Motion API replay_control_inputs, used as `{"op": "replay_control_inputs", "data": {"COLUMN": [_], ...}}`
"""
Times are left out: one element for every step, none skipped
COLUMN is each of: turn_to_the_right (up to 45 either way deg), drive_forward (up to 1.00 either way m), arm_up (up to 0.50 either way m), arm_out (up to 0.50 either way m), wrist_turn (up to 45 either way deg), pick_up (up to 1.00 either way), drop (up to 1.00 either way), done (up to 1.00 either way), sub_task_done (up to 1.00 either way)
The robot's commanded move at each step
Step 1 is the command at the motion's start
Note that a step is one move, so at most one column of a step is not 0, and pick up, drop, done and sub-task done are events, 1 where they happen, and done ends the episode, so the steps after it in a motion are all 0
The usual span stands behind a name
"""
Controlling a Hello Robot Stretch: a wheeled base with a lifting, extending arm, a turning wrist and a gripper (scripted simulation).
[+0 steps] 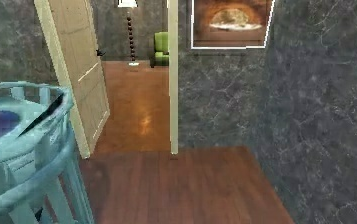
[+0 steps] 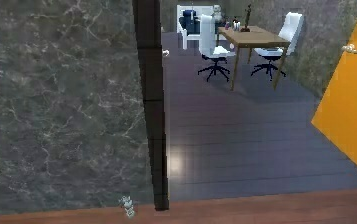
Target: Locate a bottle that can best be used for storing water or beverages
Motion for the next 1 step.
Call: {"op": "replay_control_inputs", "data": {"turn_to_the_right": [-3.0], "drive_forward": [0.0], "arm_up": [0.0], "arm_out": [0.0], "wrist_turn": [0.0], "pick_up": [0.0], "drop": [0.0], "done": [0.0], "sub_task_done": [0.0]}}
